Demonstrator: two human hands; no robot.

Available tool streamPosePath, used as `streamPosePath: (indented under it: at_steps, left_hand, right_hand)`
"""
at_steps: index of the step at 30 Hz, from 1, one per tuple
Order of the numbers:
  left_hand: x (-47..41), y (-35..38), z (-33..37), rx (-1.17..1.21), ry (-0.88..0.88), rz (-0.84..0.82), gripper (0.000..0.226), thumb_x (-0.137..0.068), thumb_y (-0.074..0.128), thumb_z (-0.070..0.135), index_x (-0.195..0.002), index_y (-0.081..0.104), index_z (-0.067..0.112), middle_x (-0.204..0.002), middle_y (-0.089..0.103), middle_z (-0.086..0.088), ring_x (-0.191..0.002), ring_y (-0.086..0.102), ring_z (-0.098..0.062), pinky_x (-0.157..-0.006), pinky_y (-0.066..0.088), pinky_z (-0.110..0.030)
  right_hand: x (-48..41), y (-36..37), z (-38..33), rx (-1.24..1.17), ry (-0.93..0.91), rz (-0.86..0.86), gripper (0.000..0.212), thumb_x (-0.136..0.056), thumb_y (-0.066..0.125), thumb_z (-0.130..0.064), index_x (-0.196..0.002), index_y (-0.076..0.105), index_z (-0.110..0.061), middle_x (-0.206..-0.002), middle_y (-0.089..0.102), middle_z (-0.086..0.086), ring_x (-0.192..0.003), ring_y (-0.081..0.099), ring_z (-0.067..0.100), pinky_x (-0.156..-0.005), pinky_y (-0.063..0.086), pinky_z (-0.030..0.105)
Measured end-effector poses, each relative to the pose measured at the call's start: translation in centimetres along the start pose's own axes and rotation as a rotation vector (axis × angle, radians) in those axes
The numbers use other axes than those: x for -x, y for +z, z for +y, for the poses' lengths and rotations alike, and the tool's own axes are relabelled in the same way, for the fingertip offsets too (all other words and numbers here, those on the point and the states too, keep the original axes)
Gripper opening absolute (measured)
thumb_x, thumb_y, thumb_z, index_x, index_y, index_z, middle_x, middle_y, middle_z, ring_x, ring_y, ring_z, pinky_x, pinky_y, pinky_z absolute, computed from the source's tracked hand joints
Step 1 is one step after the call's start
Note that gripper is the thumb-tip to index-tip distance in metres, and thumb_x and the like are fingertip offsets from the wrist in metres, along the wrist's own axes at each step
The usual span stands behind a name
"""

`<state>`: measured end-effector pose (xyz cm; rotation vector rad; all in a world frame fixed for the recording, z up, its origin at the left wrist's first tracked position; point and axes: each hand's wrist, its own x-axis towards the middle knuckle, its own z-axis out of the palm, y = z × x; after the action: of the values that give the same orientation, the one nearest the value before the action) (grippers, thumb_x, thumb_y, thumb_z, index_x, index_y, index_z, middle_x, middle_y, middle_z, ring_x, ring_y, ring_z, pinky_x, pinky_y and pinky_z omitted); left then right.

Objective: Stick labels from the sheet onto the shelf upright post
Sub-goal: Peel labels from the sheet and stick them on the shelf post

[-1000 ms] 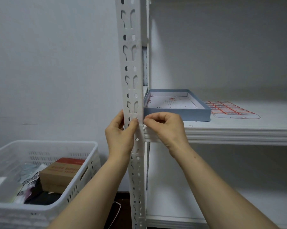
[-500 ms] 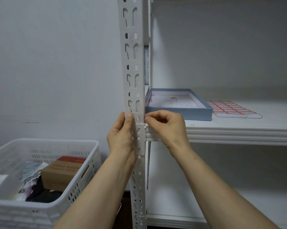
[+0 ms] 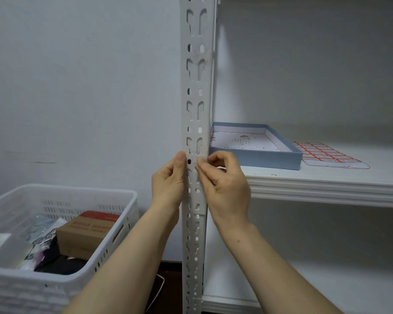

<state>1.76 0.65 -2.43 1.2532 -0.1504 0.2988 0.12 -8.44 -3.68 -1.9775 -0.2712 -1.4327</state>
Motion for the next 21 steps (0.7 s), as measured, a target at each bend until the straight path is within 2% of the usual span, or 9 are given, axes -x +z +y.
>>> streamPosePath:
  at_steps: [1,3,5,9,11,13,15,18,21]
  left_hand:
    - [-0.1,0.0,-0.1,0.001,-0.006,0.006,0.038,-0.093,0.052,0.037,-0.098,0.071,0.005,-0.095,0.074,-0.011,-0.087,0.07,-0.016,-0.075,0.058,-0.023]
    - [-0.2,-0.1,-0.2,-0.001,-0.013,0.018,0.04,-0.091,0.054,0.039,-0.1,0.071,0.005,-0.098,0.074,-0.011,-0.095,0.07,-0.021,-0.085,0.057,-0.029]
    - [-0.3,-0.1,-0.2,-0.006,-0.017,0.026,0.04,-0.09,0.054,0.041,-0.099,0.071,0.005,-0.098,0.074,-0.012,-0.098,0.069,-0.024,-0.089,0.055,-0.034]
    - [-0.2,0.0,-0.4,0.035,-0.006,0.008,0.034,-0.093,0.053,0.037,-0.094,0.072,0.009,-0.086,0.075,-0.004,-0.08,0.071,-0.012,-0.069,0.057,-0.02]
    - [-0.3,0.0,-0.4,0.037,-0.001,0.001,0.034,-0.093,0.052,0.035,-0.099,0.072,0.008,-0.089,0.075,-0.002,-0.079,0.071,-0.009,-0.069,0.056,-0.017]
    - [-0.2,0.0,-0.3,0.042,0.008,0.001,0.037,-0.094,0.052,0.035,-0.103,0.071,0.005,-0.092,0.075,-0.004,-0.08,0.07,-0.009,-0.072,0.057,-0.018]
    - [-0.2,0.1,-0.4,0.049,0.012,0.003,0.037,-0.093,0.052,0.035,-0.102,0.071,0.005,-0.091,0.075,-0.004,-0.079,0.07,-0.008,-0.07,0.057,-0.018]
    - [-0.2,0.1,-0.5,0.066,0.011,0.006,0.033,-0.094,0.052,0.034,-0.094,0.071,0.006,-0.083,0.074,-0.002,-0.073,0.069,-0.007,-0.062,0.055,-0.016]
    - [-0.3,0.1,-0.5,0.047,0.001,0.013,0.036,-0.093,0.053,0.036,-0.095,0.071,0.004,-0.088,0.073,-0.009,-0.077,0.067,-0.011,-0.069,0.057,-0.019]
  right_hand:
    - [0.2,0.3,-0.1,-0.016,0.035,0.015,0.034,-0.088,0.054,-0.04,-0.094,0.071,-0.011,-0.087,0.054,-0.011,-0.068,0.055,0.005,-0.054,0.046,0.018]
    - [0.5,0.8,-0.4,-0.043,0.09,0.037,0.042,-0.088,0.047,-0.045,-0.096,0.07,-0.011,-0.087,0.045,-0.019,-0.074,0.052,0.002,-0.058,0.04,0.006]
    - [0.6,1.1,-0.3,-0.051,0.097,0.053,0.043,-0.088,0.046,-0.045,-0.097,0.07,-0.01,-0.089,0.042,-0.021,-0.08,0.049,0.0,-0.062,0.038,0.002]
    - [0.8,1.2,0.2,0.015,0.027,0.02,0.041,-0.088,0.045,-0.042,-0.096,0.072,-0.011,-0.095,0.053,-0.01,-0.081,0.053,0.003,-0.061,0.048,0.016]
    - [1.2,1.2,0.3,0.043,0.003,-0.052,0.043,-0.087,0.042,-0.042,-0.099,0.072,-0.013,-0.106,0.055,-0.003,-0.09,0.054,0.005,-0.066,0.052,0.024]
    - [1.4,1.0,0.3,-0.002,-0.017,-0.063,0.041,-0.088,0.043,-0.04,-0.1,0.072,-0.013,-0.11,0.055,0.001,-0.096,0.054,0.008,-0.073,0.052,0.023]
    - [1.2,0.9,0.3,-0.078,-0.047,0.014,0.032,-0.088,0.051,-0.031,-0.097,0.073,-0.01,-0.103,0.059,0.005,-0.089,0.058,0.012,-0.073,0.051,0.019]
    - [0.6,0.8,0.2,-0.129,0.021,0.056,0.031,-0.088,0.056,-0.031,-0.098,0.072,-0.006,-0.093,0.056,-0.008,-0.082,0.052,0.0,-0.068,0.046,0.011]
    - [0.6,1.1,0.1,-0.052,0.035,0.032,0.035,-0.087,0.052,-0.037,-0.096,0.072,-0.01,-0.095,0.054,-0.009,-0.081,0.051,-0.001,-0.062,0.047,0.013]
